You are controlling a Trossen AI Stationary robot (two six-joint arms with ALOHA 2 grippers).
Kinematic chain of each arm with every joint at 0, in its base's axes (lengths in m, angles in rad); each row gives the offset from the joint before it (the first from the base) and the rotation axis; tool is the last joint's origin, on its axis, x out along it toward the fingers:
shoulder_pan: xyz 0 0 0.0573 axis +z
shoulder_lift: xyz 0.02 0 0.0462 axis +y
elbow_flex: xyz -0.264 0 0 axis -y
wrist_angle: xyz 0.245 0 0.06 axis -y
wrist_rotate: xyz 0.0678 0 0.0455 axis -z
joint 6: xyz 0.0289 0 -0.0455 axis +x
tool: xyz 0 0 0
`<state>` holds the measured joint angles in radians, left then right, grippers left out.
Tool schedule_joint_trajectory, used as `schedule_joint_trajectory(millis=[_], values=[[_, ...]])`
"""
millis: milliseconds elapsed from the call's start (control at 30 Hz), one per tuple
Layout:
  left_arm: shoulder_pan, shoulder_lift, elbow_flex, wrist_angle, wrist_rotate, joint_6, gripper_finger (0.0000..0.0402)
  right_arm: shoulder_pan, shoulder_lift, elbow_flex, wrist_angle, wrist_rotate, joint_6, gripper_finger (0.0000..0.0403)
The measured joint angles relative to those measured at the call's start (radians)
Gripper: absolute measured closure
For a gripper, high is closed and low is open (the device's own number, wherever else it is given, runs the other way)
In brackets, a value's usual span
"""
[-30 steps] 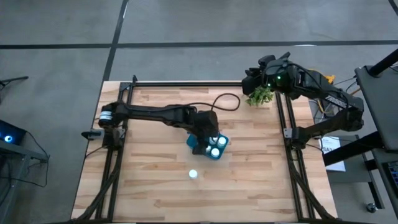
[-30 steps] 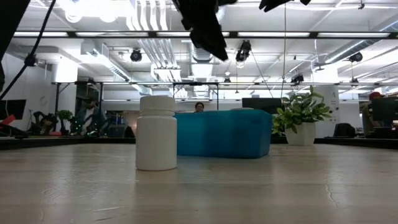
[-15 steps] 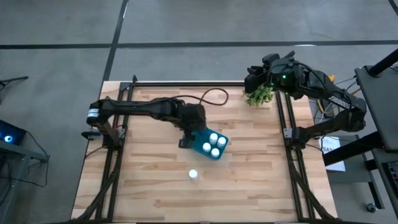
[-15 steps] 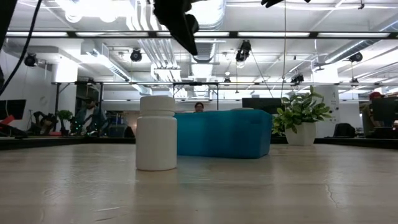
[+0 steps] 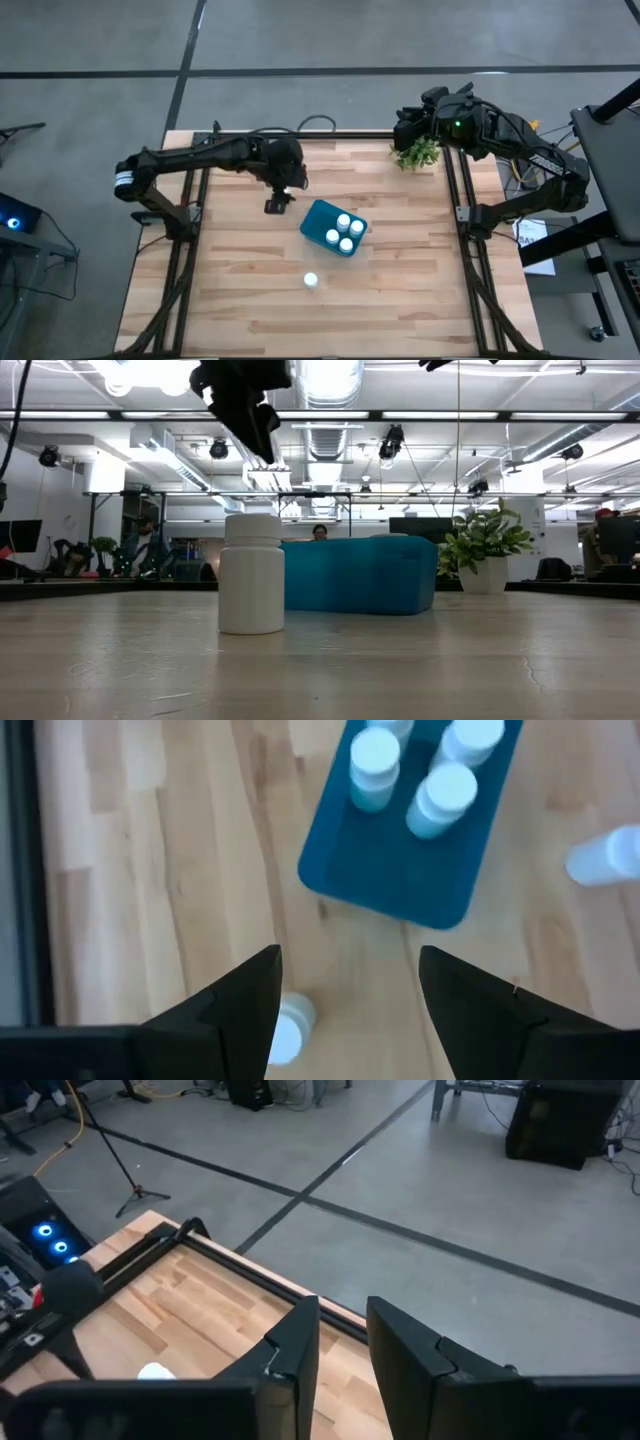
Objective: Pick and place pill bottles into a basket
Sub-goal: Put the white pill bottle into the blue bin
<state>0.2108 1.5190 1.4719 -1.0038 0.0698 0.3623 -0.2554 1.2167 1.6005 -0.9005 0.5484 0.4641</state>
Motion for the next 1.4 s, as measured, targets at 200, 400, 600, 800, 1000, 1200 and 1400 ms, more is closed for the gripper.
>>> schedule_joint_trajectory(millis=[200,400,600,800,1000,1200,1400], values=[[0.071,-0.015,-0.061,0.001,0.049,0.052,0.0182,0.0,0.0,0.0,0.0,0.0,-0.005,0.0329],[0.127,0.005,-0.112,0.005,0.061,0.101,0.0182,-0.001,0.0,0.0,0.0,0.0,-0.014,0.0326],[0.177,0.043,-0.155,0.057,0.064,0.142,0.0182,-0.001,0.0,0.0,0.001,0.0,-0.019,0.0325],[0.212,0.09,-0.161,0.062,0.066,0.161,0.0182,-0.001,0.0,0.0,0.001,0.0,-0.019,0.033],[0.229,0.134,-0.17,0.061,0.07,0.195,0.0182,-0.001,0.001,0.0,0.001,0.001,-0.019,0.0324],[0.241,0.179,-0.171,0.061,0.07,0.198,0.0182,-0.001,0.001,0.0,0.001,0.001,-0.019,0.0327],[0.243,0.201,-0.171,0.058,0.07,0.201,0.0182,0.0,0.001,0.0,0.002,0.002,-0.019,0.0328]])
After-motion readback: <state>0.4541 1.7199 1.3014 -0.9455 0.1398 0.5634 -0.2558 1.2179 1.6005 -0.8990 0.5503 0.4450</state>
